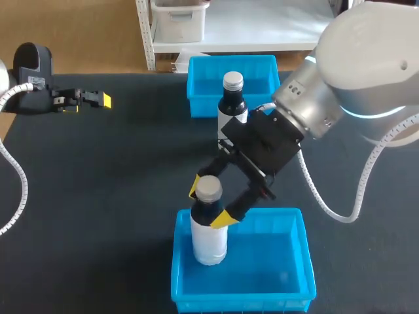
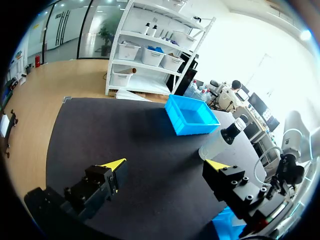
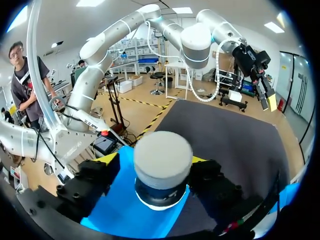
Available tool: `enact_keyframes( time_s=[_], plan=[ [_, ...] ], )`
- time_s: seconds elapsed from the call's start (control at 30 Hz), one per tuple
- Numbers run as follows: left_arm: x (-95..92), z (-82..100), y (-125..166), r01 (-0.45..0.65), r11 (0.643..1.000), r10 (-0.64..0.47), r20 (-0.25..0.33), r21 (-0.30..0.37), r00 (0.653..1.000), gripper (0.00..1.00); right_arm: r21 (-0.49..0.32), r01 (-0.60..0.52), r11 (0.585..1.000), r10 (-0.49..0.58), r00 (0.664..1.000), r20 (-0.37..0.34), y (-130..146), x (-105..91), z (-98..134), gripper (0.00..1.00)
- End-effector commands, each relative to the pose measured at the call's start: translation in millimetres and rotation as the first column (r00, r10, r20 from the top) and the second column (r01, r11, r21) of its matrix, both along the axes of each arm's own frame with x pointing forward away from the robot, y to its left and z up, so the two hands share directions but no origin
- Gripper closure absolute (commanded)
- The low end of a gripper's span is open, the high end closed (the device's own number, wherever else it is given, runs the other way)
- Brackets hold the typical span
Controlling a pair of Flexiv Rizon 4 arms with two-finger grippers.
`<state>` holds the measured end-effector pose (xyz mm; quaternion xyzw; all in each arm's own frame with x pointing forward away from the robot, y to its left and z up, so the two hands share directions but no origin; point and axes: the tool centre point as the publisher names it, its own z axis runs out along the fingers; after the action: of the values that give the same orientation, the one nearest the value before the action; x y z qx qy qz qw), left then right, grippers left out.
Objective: Pick up the bottle, and place it in the far bin if it is heavy, or in the near bin if it is light.
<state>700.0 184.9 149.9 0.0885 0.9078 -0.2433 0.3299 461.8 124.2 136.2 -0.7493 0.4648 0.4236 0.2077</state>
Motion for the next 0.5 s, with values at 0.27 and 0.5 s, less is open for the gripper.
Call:
enact_keyframes(
  time_s=[0.27, 0.5],
  plan=[
    [0.0, 0.0, 0.0, 0.0, 1.0, 0.0, 0.0, 0.0, 1.0, 0.0, -0.029, 0.023, 0.999, -0.024, 1.0, -0.019, -5.6, 8.3, -3.5, 0.0],
    [0.0, 0.0, 0.0, 0.0, 1.0, 0.0, 0.0, 0.0, 1.0, 0.0, -0.073, 0.106, 0.992, -0.108, 0.994, -0.024, -30.1, 31.7, -4.7, 0.0]
  ],
)
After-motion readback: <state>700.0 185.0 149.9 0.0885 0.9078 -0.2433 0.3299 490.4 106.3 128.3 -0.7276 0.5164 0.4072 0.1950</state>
